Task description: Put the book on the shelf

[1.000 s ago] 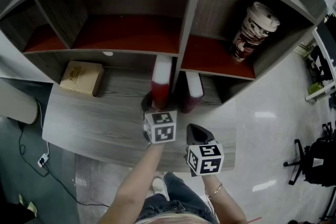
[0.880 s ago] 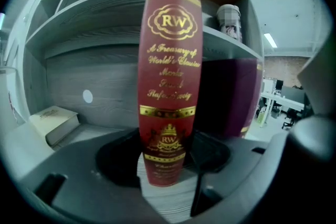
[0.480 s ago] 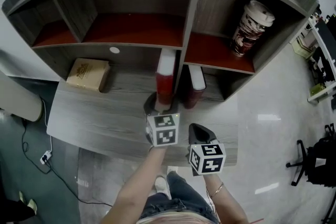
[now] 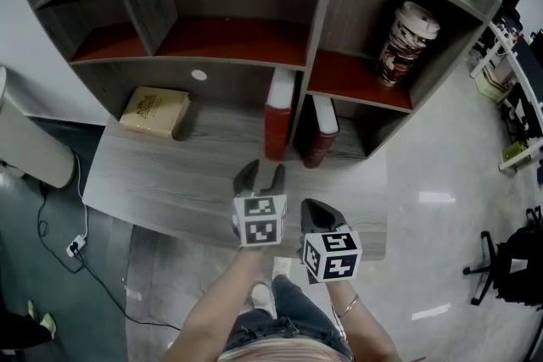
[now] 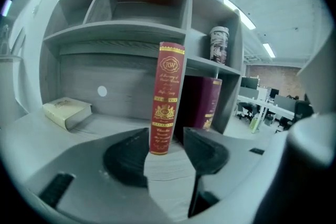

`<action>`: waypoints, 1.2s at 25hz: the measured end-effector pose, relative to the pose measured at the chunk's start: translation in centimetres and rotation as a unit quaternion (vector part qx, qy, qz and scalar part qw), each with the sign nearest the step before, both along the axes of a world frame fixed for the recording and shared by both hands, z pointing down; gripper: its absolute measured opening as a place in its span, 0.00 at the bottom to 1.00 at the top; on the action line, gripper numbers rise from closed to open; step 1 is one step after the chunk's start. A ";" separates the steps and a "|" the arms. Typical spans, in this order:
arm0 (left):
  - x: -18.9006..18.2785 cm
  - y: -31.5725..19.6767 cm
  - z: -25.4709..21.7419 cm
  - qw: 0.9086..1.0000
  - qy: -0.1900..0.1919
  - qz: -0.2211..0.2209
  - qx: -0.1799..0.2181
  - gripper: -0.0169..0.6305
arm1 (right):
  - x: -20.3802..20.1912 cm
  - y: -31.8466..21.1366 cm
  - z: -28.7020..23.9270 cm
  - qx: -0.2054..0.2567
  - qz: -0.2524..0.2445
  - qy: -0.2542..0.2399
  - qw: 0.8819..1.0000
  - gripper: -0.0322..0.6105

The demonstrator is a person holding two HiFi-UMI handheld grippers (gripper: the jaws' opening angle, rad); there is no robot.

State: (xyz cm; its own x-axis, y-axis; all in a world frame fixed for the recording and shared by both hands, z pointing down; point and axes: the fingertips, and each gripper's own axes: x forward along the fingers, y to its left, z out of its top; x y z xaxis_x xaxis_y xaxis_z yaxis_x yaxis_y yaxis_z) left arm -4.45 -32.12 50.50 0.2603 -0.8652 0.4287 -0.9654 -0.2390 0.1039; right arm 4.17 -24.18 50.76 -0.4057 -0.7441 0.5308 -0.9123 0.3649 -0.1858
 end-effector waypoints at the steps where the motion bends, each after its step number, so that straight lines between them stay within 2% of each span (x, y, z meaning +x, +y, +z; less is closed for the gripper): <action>1: -0.2 0.5 -0.1 1.000 0.000 0.000 0.002 0.33 | -0.2 0.3 -0.1 0.002 -0.002 -0.001 1.000 0.06; 4: -0.9 2.3 -0.9 1.000 0.005 -0.001 0.021 0.11 | -0.8 1.3 -0.5 0.008 -0.008 -0.004 1.000 0.06; 7: -1.4 4.0 -2.0 0.999 0.021 0.006 0.035 0.05 | -1.2 2.3 -0.8 0.012 -0.009 -0.008 1.000 0.06; 21: -4.4 11.1 -5.3 0.996 0.064 0.021 0.057 0.04 | -3.8 7.6 -2.4 0.042 -0.018 -0.019 0.999 0.06; 30: -6.9 15.2 -5.4 0.996 0.073 0.013 0.049 0.04 | -5.6 9.7 -4.1 0.069 -0.026 -0.023 0.997 0.06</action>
State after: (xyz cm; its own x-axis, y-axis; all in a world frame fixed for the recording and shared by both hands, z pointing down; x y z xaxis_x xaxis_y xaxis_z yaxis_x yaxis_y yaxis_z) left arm -11.36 -16.91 45.05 0.3371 -0.8927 0.2991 -0.9349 -0.2800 0.2180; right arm -1.41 -14.49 46.68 -0.4676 -0.7858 0.4048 -0.8829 0.4372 -0.1713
